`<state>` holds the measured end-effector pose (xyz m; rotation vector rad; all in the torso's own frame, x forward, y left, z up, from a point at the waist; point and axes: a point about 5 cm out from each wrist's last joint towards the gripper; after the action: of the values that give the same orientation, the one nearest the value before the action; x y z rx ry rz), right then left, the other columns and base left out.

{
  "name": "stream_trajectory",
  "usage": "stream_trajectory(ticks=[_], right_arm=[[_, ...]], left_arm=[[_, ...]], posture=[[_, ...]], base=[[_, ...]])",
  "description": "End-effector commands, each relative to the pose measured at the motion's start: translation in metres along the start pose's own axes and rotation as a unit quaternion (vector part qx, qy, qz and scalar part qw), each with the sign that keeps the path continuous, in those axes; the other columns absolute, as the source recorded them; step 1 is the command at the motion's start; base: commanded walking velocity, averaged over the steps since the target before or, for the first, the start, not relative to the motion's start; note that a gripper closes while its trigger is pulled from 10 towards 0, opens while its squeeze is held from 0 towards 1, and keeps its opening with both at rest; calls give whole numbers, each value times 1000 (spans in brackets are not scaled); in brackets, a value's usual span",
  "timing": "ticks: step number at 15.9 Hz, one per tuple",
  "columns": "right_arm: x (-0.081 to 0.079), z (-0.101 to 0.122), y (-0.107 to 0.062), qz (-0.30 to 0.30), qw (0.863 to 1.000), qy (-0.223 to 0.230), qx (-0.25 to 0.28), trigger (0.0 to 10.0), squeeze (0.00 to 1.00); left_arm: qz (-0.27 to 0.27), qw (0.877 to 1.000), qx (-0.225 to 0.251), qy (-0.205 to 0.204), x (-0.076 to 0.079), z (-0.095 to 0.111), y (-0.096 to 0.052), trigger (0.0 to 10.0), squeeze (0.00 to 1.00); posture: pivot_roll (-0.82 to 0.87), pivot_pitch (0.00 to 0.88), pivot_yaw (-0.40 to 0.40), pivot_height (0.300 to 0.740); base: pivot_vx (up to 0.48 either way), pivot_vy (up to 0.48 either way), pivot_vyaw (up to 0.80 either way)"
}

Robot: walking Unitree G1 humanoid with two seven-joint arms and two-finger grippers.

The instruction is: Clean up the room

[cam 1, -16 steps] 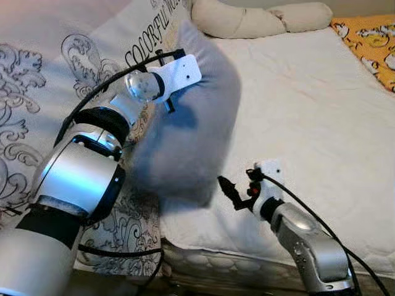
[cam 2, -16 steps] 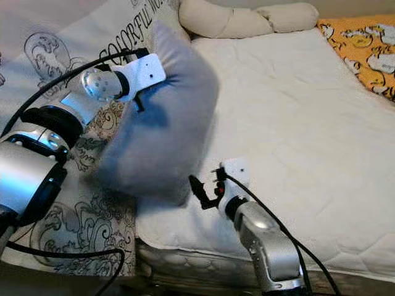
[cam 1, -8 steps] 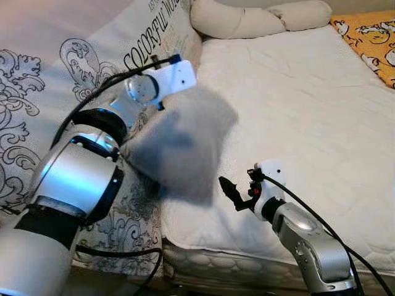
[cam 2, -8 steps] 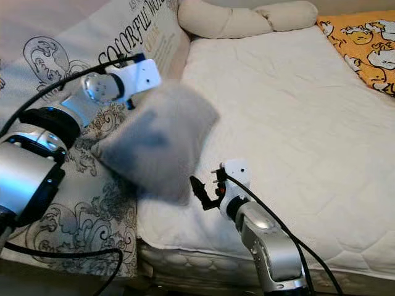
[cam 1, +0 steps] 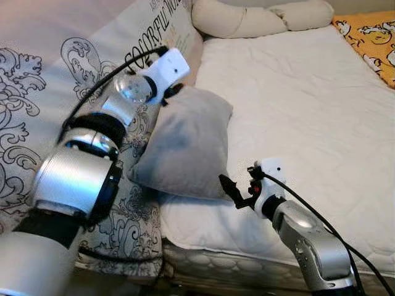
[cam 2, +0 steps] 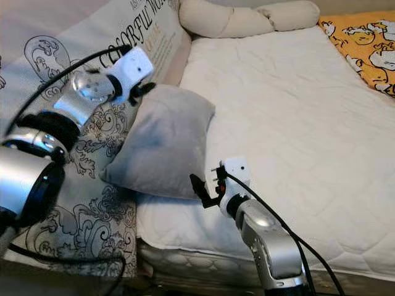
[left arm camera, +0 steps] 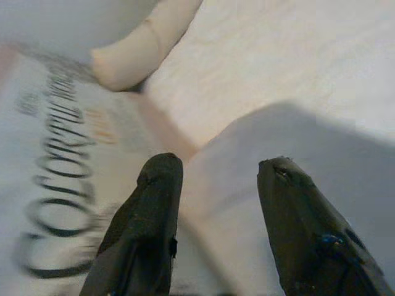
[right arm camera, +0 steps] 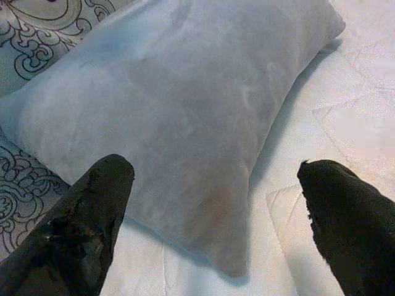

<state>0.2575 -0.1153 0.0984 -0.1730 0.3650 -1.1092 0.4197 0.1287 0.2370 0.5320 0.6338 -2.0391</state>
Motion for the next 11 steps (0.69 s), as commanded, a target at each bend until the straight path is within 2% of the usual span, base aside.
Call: stream_trajectory(ticks=[1, 3, 5, 6, 9, 10, 11], right_arm=[[-1, 2, 1, 2, 1000, 1, 5, 10000, 0], [1, 1, 1, -6, 1000, 4, 3, 10000, 0], [5, 3, 3, -26, 1000, 4, 9, 10000, 0], [8, 5, 4, -39, 999, 5, 19, 10000, 0], [13, 12, 4, -65, 997, 4, 44, 10000, 0], [16, 16, 4, -74, 996, -1, 58, 10000, 235], [17, 20, 4, -84, 994, -2, 73, 10000, 1000]], left_arm=[[-7, 998, 20, -51, 3, -5, -1, 10000, 1000], [-32, 988, 79, -125, 26, -10, 2, 10000, 1000], [-21, 974, 118, -194, 43, -16, 0, 10000, 1000], [8, 964, 137, -229, 50, -22, -9, 10000, 1000], [48, 950, 145, -273, 72, -32, -36, 10000, 1000], [63, 944, 131, -298, 88, -39, -53, 10000, 1000], [66, 939, 116, -317, 100, -43, -67, 10000, 1000]], posture=[[-52, 0, 133, 740], [-47, 0, 121, 740], [-35, 0, 104, 740], [-29, 0, 99, 740], [-16, 0, 67, 740], [-14, 0, 58, 740], [-14, 0, 49, 740]], base=[[0, 0, 0], [0, 0, 0], [0, 0, 0], [0, 0, 0], [0, 0, 0], [0, 0, 0], [0, 0, 0]])
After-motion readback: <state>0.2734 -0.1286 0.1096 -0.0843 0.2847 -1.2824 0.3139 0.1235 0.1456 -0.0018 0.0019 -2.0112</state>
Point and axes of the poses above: a point about 5 cm out from each wrist's last joint towards the gripper, its own y axis pointing out of the wrist towards the gripper, its own z axis along the axis of the wrist's last joint, x = y × z, and after that the axes turned 2 degrees about y, right-handed
